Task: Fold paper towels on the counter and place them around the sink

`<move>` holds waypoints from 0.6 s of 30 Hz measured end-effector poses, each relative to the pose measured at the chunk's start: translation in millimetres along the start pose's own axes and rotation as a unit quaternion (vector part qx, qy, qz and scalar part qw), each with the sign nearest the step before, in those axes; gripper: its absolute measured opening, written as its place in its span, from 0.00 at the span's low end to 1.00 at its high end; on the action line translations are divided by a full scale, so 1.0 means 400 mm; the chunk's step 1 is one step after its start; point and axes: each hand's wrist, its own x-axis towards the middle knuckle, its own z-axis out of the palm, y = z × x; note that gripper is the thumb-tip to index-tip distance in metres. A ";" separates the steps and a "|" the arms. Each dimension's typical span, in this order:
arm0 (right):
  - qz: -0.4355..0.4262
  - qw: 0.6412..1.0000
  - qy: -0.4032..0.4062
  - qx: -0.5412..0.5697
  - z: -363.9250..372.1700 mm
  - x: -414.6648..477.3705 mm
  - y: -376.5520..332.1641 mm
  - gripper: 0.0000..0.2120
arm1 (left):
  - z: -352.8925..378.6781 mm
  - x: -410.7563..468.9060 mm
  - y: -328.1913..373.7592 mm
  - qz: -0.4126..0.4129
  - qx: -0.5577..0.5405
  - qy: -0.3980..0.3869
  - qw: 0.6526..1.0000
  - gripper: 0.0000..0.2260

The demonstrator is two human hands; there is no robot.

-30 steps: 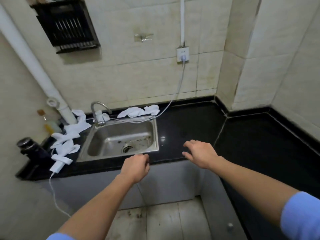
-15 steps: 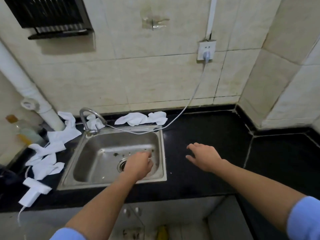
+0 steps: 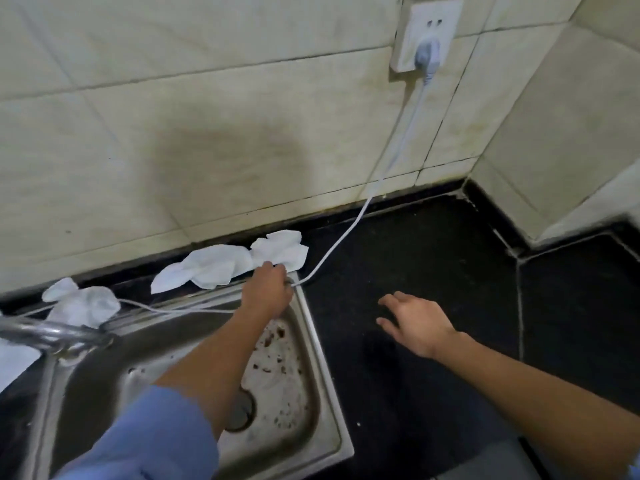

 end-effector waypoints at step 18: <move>0.064 0.996 -0.043 0.054 0.103 0.070 0.093 0.20 | 0.065 0.247 -0.037 -0.046 -0.020 0.120 0.992 0.07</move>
